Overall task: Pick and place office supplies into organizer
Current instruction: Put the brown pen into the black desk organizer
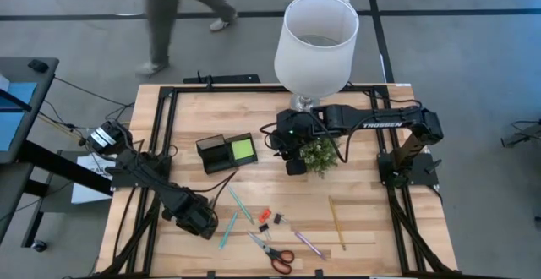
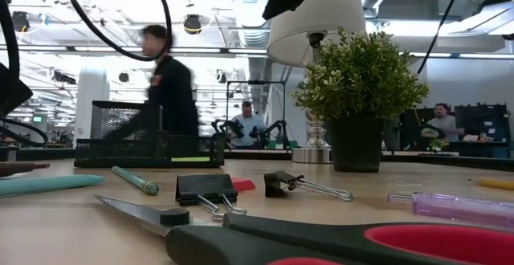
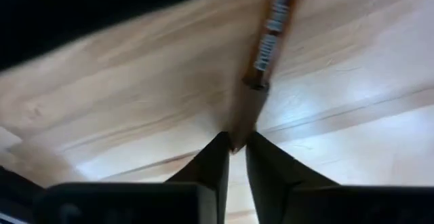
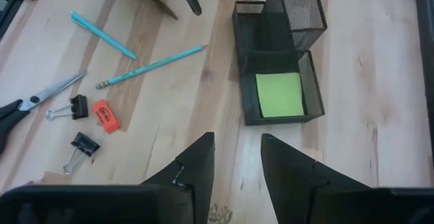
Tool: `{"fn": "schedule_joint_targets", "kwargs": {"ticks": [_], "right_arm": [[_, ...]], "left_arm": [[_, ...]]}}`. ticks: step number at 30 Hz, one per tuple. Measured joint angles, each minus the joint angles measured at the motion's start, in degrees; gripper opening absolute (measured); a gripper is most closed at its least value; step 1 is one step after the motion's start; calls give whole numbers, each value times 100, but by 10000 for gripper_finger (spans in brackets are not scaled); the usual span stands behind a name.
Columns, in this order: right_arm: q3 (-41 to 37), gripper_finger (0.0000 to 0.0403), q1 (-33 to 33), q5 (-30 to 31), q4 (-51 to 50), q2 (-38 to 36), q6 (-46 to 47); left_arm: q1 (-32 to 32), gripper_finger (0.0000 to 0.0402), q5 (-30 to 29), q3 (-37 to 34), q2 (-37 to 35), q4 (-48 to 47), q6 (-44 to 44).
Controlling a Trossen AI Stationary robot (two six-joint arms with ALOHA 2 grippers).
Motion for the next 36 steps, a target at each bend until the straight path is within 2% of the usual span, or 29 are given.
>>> {"fn": "schedule_joint_targets", "kwargs": {"ticks": [4, 11, 14, 16, 20, 24, 29, 31, 36], "right_arm": [[1, 115, 70, -2, -154, 2, 290], [-4, 115, 471, 0, -352, 17, 865], [-181, 115, 691, 27, -313, 37, 1128], [-396, 115, 816, 198, -204, 37, 1502], [-910, 115, 1041, 604, -224, 39, 2216], [-1527, 115, 1302, 619, 69, 42, 2747], [-2179, 115, 1651, 619, 616, 42, 3276], [-2369, 115, 1803, 623, 732, 42, 3402], [-2754, 115, 2158, 617, 1347, 42, 3238]], "left_arm": [[-15, 9, -269, 0, -4, -24, 446], [-15, 5, -509, 3, -4, -72, 1077], [-15, 4, -745, 151, 11, -372, 1290], [18, 4, -1007, 339, 28, -771, 1482], [152, 2, -1747, 893, 47, -2186, 1776], [415, 3, -2189, 1581, 37, -3787, 2168], [945, 3, -2690, 2465, 23, -5255, 2770], [1127, 3, -2718, 2687, 11, -5329, 3080], [1286, 0, -3163, 2635, 13, -4419, 4095]]}}
